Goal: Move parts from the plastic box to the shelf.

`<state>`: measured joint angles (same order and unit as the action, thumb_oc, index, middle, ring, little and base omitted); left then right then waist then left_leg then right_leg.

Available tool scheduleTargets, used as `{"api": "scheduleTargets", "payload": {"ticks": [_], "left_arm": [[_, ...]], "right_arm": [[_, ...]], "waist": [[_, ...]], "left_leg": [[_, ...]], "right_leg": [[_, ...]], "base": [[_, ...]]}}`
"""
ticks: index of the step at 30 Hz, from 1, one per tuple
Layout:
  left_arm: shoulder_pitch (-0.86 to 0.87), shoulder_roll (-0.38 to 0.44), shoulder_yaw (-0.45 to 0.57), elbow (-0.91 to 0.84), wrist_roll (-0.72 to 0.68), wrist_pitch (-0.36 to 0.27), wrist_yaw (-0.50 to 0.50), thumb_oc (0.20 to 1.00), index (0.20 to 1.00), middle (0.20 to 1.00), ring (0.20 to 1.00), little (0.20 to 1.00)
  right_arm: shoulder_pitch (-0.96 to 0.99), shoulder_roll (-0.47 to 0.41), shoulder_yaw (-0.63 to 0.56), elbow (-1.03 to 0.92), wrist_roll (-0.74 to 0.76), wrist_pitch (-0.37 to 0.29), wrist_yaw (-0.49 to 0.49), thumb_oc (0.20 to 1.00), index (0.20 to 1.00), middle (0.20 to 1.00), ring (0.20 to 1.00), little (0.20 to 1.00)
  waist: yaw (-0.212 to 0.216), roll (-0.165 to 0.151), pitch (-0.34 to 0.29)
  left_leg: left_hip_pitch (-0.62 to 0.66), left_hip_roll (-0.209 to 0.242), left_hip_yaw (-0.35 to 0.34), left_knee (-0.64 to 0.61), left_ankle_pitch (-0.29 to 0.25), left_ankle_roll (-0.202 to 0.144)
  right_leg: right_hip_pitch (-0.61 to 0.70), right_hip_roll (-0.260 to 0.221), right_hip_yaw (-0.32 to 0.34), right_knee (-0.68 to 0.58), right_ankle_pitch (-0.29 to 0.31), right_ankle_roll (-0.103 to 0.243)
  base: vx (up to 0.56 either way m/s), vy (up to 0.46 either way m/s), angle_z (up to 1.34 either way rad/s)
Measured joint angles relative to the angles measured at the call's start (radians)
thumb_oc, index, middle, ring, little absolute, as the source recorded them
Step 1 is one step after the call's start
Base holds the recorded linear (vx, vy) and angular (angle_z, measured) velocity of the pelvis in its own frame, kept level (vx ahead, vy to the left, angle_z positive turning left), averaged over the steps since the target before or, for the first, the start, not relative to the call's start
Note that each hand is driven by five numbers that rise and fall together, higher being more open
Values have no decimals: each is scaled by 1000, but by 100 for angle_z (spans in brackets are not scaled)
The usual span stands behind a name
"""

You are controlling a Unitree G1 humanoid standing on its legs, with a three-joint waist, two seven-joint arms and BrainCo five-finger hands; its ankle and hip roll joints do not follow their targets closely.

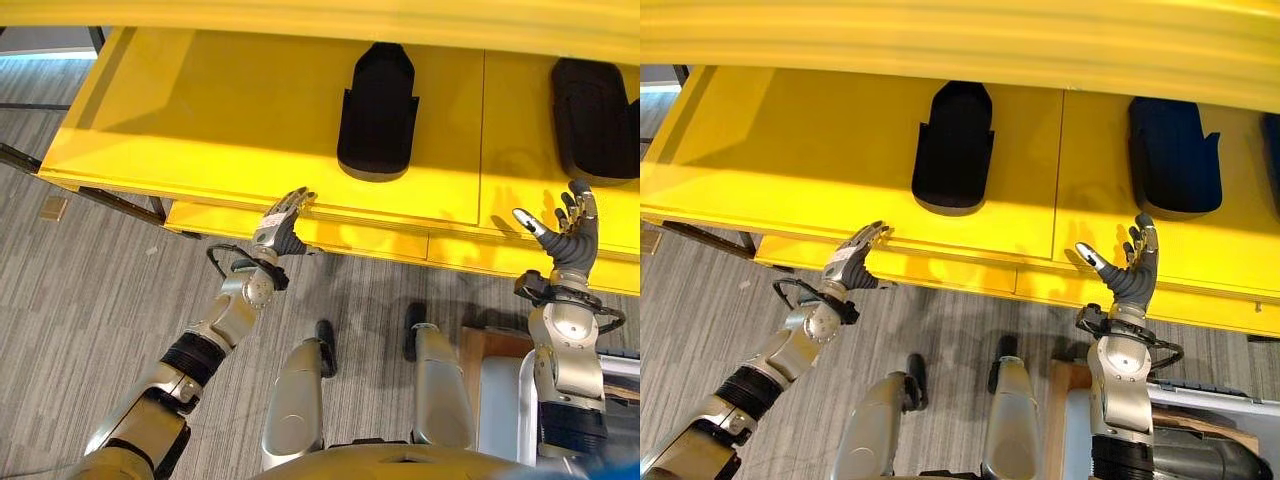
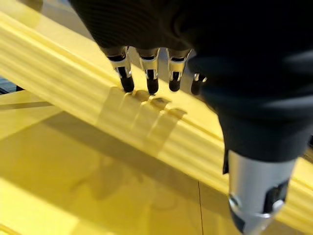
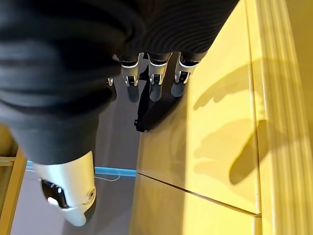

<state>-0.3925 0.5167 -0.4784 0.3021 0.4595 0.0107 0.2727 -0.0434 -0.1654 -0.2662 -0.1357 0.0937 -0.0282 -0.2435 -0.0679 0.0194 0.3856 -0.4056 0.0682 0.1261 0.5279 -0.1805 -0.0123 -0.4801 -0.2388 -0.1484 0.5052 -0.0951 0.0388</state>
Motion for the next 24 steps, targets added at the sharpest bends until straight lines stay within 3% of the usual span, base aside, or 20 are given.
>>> {"api": "scheduleTargets", "payload": {"ticks": [9,24], "left_arm": [[-82,11,-113,51,45,17,14,1000,1000,1000,1000,1000],[-97,38,-107,-30,66,23,-29,1000,1000,1000,1000,1000]], "right_arm": [[2,0,0,0,-1,0,-6,1000,1000,1000,1000,1000],[0,0,1,-5,-2,0,-9,1000,1000,1000,1000,1000]], "waist": [[6,-8,-8],[9,-19,-9]], "left_leg": [[-14,-13,-7,4,-6,4],[-28,-30,1,4,-9,18]], "right_leg": [[-2,-8,0,-23,12,19],[0,-17,15,-48,27,39]], "base": [[12,4,4],[1,0,0]]}}
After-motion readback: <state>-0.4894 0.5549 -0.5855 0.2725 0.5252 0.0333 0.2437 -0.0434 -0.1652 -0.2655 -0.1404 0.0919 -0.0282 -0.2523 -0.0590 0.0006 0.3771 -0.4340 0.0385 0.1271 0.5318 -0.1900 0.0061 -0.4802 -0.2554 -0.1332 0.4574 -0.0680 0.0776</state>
